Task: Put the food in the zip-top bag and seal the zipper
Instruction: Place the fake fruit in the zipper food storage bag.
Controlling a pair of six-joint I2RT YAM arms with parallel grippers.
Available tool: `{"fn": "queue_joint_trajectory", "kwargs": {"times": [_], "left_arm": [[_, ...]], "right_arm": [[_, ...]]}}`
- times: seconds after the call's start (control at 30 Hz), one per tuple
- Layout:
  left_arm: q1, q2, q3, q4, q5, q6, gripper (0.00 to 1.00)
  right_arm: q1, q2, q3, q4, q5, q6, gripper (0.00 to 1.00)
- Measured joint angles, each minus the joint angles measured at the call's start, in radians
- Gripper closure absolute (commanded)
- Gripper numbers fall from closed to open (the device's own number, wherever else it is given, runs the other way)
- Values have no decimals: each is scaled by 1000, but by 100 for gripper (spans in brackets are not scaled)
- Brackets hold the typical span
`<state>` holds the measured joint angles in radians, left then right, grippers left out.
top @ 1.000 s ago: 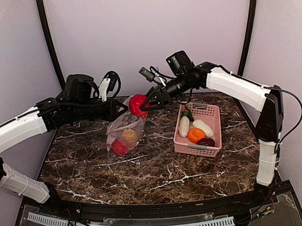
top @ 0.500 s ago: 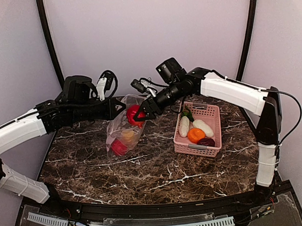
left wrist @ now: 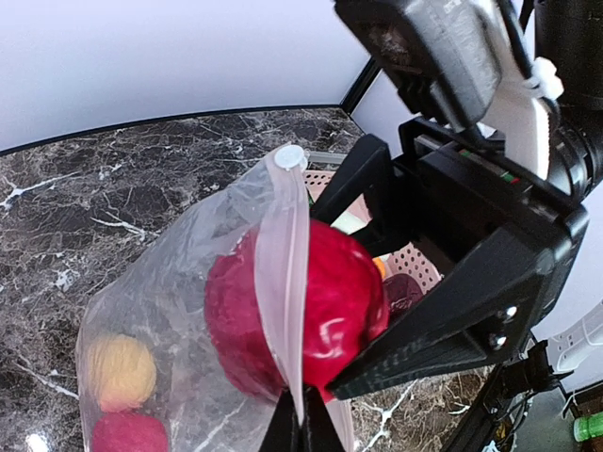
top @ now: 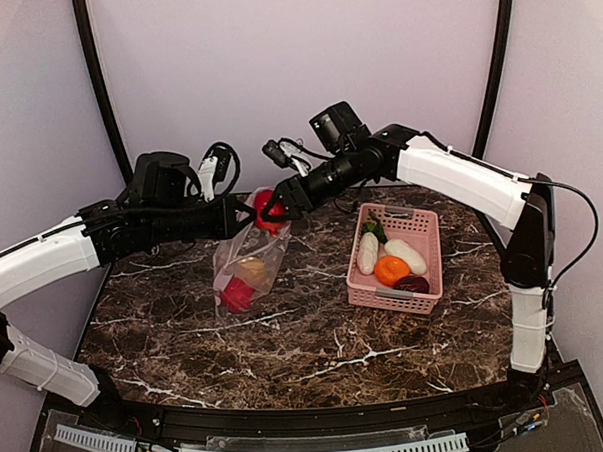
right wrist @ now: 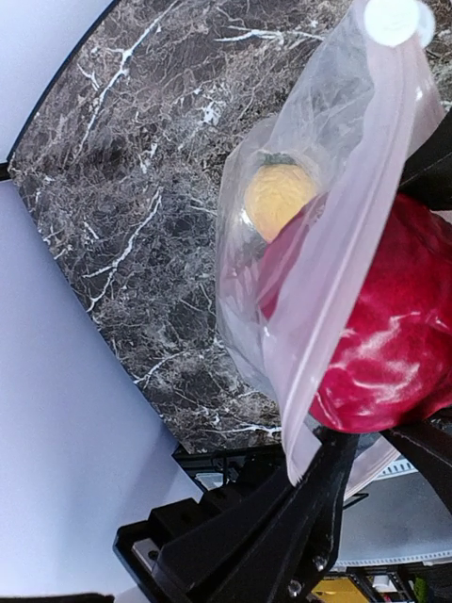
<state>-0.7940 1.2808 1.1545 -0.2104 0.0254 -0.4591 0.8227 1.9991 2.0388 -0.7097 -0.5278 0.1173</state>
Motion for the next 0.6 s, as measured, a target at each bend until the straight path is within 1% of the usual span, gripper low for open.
{"fn": "queue_joint_trajectory", "kwargs": {"times": [0.07, 0.1, 0.17, 0.27, 0.47, 0.5, 0.57, 0.6], "left_arm": [[0, 0, 0, 1, 0, -6, 99], [0, 0, 0, 3, -1, -8, 99], [0, -3, -7, 11, -8, -13, 99], [0, -10, -19, 18, -24, -20, 99], [0, -19, -26, 26, -39, -25, 99], [0, -20, -26, 27, -41, -25, 99], [0, -20, -28, 31, -43, -26, 99], [0, -21, -30, 32, -45, -26, 99]], "right_arm": [[4, 16, 3, 0, -4, 5, 35], [6, 24, 4, 0, -5, 6, 32], [13, 37, 5, 0, -5, 12, 22], [22, 46, 5, 0, -7, 11, 14], [35, 43, 13, -2, 2, -17, 11], [35, 42, 13, -2, 4, -27, 10], [35, 34, 13, -4, 12, -45, 3], [35, 25, 10, -6, 18, -57, 2]]}}
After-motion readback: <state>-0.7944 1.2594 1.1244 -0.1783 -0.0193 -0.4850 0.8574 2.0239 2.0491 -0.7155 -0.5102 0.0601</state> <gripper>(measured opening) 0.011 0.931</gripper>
